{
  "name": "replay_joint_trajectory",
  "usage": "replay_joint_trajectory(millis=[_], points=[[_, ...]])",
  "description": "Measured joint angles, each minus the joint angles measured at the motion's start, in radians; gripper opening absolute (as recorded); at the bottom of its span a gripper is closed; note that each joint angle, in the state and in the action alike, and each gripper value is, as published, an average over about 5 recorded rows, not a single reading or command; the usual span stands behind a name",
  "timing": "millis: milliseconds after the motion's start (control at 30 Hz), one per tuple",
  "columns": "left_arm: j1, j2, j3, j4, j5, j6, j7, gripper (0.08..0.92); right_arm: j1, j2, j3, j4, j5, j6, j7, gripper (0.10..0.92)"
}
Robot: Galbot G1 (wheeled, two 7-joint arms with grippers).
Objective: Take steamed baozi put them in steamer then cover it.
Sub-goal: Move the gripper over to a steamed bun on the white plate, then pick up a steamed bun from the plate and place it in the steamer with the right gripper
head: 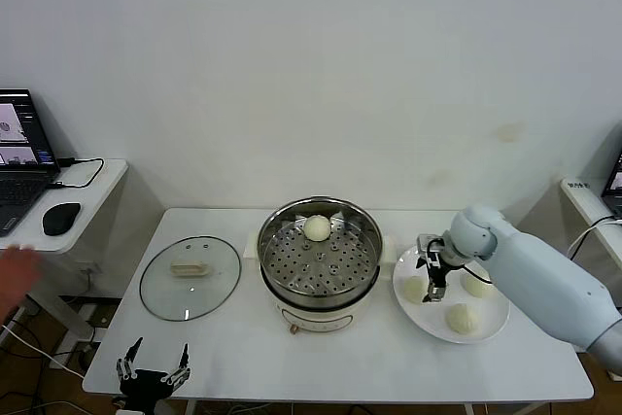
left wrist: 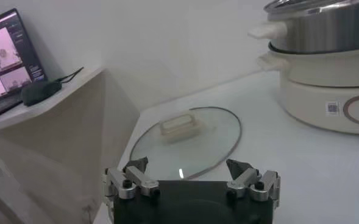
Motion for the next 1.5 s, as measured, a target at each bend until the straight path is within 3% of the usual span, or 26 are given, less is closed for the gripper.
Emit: replay_joint_trajectory(millis=[733,1033,1500], points=[[-0.017,-0.006,0.001,0.02,0.001,0.0,0.001,0.823,-0.006,0.042,-0.003,-0.075,-0.025,0.018,0.01,0.821],[-0.015,-0.005,0.001,0.022,0.002,0.0,0.001,0.823,-0.007,0.044,-0.005,-0.079,-0.015,0.02,0.0,0.713],[-0.016,-0.009,0.009,0.015,0.007,-0.001,-0.004,0.823,0.028,-0.012,-0.014,-0.035,0.026,0.001,-0.032,0.651]])
